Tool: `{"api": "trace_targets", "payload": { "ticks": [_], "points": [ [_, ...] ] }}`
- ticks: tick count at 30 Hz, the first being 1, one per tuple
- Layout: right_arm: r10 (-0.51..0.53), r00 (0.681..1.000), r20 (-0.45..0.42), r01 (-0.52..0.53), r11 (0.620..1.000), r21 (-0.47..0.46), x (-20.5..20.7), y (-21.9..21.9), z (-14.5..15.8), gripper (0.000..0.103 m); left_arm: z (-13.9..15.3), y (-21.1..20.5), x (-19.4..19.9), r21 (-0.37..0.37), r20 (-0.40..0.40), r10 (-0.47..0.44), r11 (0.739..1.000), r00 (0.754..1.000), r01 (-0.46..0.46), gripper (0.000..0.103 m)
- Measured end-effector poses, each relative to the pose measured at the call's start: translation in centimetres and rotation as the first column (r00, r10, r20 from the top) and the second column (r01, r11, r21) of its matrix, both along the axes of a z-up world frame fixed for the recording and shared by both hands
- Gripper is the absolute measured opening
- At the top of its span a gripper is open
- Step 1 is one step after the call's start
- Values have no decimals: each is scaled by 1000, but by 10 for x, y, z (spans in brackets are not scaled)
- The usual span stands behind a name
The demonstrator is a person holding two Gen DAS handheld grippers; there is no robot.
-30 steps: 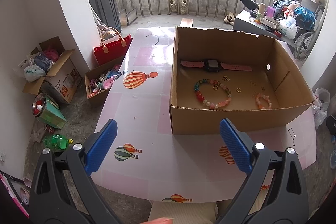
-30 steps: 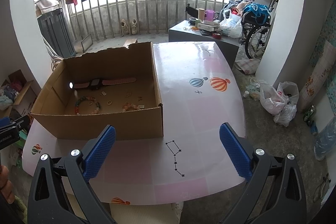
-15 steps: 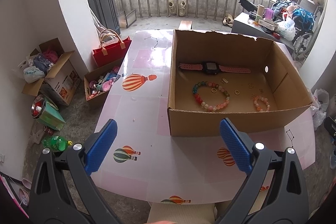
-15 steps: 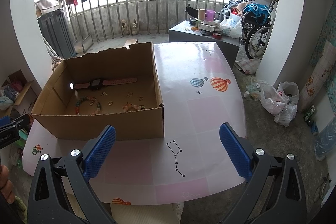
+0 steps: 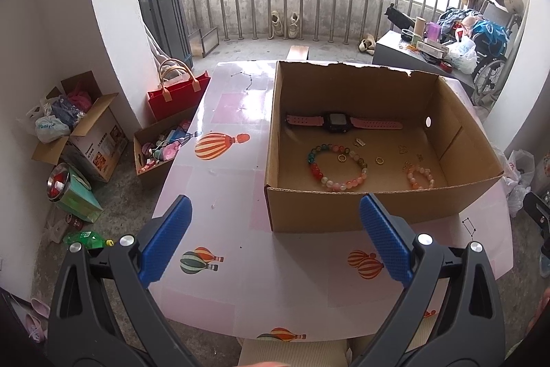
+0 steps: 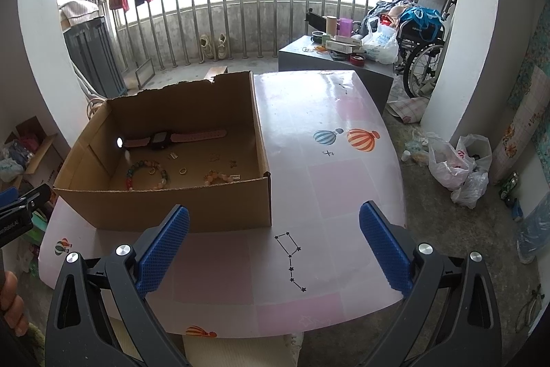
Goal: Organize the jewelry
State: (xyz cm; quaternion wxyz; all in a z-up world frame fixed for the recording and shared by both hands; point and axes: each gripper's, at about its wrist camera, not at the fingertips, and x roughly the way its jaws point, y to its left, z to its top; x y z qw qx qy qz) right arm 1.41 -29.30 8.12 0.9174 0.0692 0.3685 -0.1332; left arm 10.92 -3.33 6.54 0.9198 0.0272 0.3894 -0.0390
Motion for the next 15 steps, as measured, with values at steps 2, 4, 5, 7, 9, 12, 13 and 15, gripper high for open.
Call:
{"api": "trace_targets", "payload": {
  "ticks": [2, 4, 5, 7, 9, 12, 13, 15],
  "points": [
    [1, 1000, 8, -1, 1000, 2, -1, -1, 0, 96, 0, 0, -1, -5, 7, 1, 1000, 1000, -1, 94],
    [3, 1000, 18, -3, 1000, 4, -2, -2, 0, 96, 0, 0, -1, -4, 14, 1, 1000, 1000, 0, 94],
    [4, 1000, 25, -4, 1000, 6, -3, -2, 1, 96, 0, 1, -1, -4, 18, 0, 1000, 1000, 0, 94],
    [7, 999, 40, -7, 1000, 7, -4, -1, 1, 96, -1, 0, -2, -3, 24, -1, 1000, 1000, 1, 94],
    [12, 998, 56, -12, 1000, 6, -5, -1, 1, 96, -2, -1, -2, 0, 32, -2, 1000, 999, 2, 94],
    [20, 997, 77, -20, 1000, 0, -6, -1, -1, 96, -5, -2, -3, 2, 44, -7, 1000, 999, 7, 94],
    [23, 997, 80, -23, 1000, 0, -6, -1, -2, 97, -6, -3, -3, 0, 50, -9, 1000, 999, 9, 94],
    [32, 995, 91, -32, 999, 0, -7, 0, -5, 97, -9, -4, -4, -2, 56, -13, 1000, 998, 14, 94]
  ]
}}
